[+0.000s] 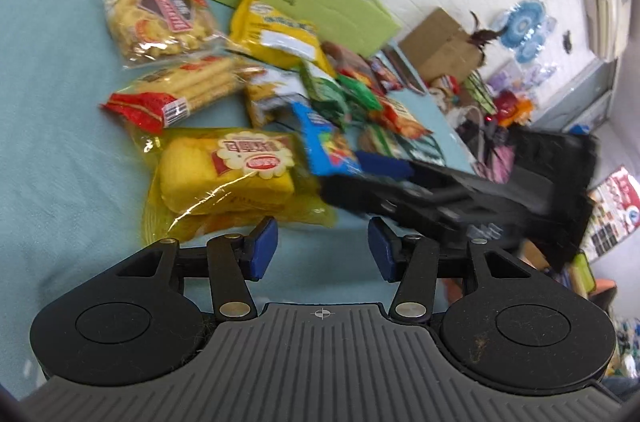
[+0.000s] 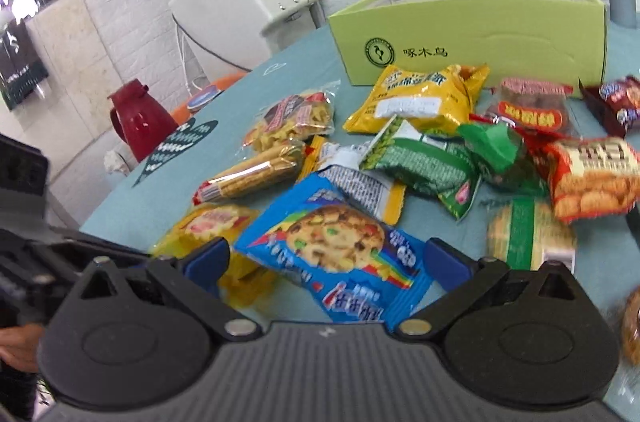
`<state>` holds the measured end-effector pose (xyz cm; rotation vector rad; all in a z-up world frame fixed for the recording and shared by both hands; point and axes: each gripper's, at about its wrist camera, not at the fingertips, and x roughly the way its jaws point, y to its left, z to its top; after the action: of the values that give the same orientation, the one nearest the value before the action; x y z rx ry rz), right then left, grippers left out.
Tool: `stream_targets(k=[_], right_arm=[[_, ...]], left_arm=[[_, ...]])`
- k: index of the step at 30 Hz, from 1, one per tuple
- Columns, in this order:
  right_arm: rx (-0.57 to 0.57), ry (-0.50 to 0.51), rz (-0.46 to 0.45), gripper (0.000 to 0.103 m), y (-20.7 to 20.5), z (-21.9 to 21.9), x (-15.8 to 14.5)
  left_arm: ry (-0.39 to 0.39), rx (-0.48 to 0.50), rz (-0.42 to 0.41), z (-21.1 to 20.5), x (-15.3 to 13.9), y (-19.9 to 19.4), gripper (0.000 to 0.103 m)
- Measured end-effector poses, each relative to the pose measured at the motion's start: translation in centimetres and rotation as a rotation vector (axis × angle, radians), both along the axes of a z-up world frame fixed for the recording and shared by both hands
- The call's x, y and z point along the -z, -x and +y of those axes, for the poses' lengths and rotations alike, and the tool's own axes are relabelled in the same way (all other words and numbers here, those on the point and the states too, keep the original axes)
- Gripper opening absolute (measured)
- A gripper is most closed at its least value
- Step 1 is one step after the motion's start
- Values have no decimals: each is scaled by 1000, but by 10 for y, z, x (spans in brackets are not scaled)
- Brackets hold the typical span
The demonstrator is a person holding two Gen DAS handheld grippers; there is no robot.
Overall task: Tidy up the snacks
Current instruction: 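Return the left gripper to the pile and close on the blue cookie packet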
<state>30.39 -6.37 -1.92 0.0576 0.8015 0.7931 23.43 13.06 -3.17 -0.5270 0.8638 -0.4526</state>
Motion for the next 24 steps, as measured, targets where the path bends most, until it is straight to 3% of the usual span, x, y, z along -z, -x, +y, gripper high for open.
stream_targets(k=[5,10,12,18,24], right_arm=[[27,-66,53,102,4,-9,-4],[4,186,-165,102,14,14,-14],[-33,222,-198,102,8,23,-13],[-111,231,-130,102,-12,42,5],[-158,141,-84,102,39,35,2]], left_arm=[[-9,-41,-7,15,3,-19,30],[-41,-163,0,45,0,-39,33],[-45,-196,1,50,-3,-39,38],[-3,-170,-20,42,-10,-15,48],[6,-164,-28,37,-12,-7,59]])
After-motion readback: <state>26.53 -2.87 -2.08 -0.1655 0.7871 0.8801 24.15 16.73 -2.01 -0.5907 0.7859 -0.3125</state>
